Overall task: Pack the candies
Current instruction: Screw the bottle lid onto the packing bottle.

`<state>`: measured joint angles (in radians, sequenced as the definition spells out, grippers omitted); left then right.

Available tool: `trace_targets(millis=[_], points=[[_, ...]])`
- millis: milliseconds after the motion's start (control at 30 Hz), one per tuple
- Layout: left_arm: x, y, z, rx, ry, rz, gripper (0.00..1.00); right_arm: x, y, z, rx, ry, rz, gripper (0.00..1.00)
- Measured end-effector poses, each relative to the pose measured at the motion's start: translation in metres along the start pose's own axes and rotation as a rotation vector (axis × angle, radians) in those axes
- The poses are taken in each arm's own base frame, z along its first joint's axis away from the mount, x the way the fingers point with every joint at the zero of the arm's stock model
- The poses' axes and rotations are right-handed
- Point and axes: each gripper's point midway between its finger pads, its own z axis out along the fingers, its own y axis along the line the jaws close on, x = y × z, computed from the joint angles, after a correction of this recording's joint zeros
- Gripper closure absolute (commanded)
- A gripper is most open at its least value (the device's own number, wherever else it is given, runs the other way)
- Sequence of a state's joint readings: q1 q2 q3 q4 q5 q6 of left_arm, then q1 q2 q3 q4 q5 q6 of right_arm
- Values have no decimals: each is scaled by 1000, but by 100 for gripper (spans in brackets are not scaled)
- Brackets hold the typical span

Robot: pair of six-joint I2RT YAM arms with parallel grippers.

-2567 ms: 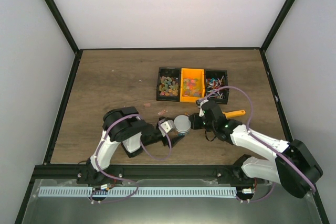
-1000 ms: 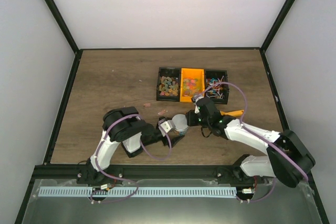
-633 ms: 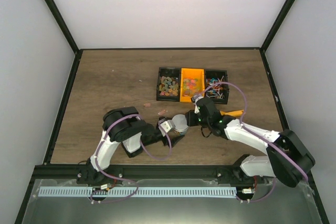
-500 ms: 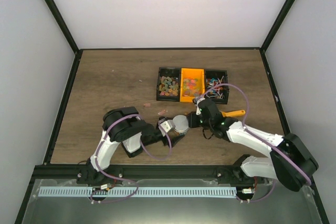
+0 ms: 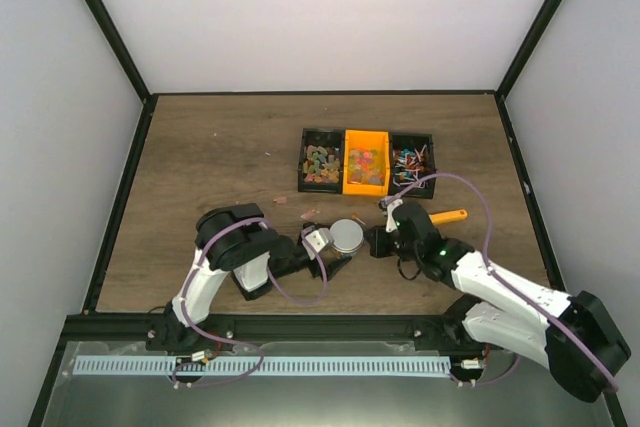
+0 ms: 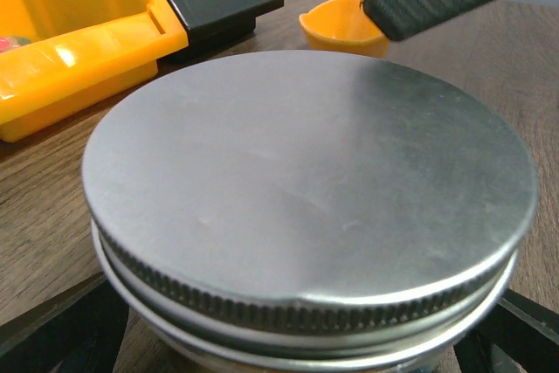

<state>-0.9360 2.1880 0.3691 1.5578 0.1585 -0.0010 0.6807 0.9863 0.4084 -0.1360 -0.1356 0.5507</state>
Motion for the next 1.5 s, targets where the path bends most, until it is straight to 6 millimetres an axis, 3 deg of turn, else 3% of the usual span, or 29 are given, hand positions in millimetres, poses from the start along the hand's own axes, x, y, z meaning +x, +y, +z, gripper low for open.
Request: trace_targets(millis=[100,233,367,500,600,833,1500], points=[[0,0,0,0,0,0,0,-5,1,-5,7,-17,-2,84],[0,0,0,0,0,0,0,-19,4,-2,31,-18,-21,82],[0,0,0,0,0,0,0,-28,6,10,44,-4,-42,83],[0,0,0,0,0,0,0,-17,-2,26,67,49,-56,86],[0,0,0,0,0,0,0,-21,2,32,47,38,-66,90],[0,0,0,0,0,0,0,-21,9,29,9,34,-74,99],[0,0,0,-1,0,-4,0,-9,18,23,-79,44,-61,99]])
